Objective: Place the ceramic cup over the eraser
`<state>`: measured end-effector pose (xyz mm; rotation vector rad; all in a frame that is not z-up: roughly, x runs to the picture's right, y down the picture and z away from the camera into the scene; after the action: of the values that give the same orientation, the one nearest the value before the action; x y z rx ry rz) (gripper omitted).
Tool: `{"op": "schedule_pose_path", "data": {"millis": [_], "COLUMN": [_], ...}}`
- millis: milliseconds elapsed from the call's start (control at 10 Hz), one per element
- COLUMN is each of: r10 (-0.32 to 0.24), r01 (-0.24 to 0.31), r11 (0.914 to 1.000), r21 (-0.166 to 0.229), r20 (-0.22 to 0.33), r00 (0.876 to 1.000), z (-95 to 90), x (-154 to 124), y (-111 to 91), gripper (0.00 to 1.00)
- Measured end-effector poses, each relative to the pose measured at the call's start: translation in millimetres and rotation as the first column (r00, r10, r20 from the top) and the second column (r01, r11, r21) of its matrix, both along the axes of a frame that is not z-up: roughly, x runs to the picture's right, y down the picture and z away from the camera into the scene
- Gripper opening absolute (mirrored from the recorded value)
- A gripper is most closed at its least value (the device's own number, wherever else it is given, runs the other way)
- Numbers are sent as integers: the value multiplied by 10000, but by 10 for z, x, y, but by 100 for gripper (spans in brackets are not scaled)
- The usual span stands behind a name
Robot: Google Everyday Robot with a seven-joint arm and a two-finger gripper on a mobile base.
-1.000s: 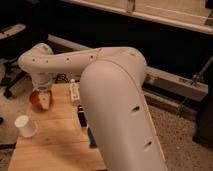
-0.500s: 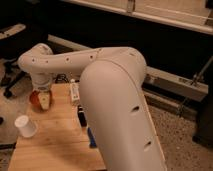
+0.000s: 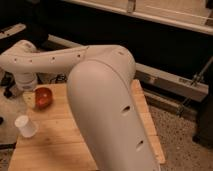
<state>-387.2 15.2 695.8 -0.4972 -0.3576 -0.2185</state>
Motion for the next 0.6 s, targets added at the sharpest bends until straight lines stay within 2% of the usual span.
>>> {"op": "schedule_pose_path", "data": {"millis": [200, 300, 600], "r10": [-533, -901, -1942], "r01": [528, 892, 1931], "r11": [9984, 9958, 9809], "r21": [196, 226, 215], "r20": [266, 416, 733], "r00": [9982, 9951, 9782], "z": [-159, -210, -126], "x": [-281, -421, -639], "y": [91, 197, 587], "gripper": [80, 80, 80]}}
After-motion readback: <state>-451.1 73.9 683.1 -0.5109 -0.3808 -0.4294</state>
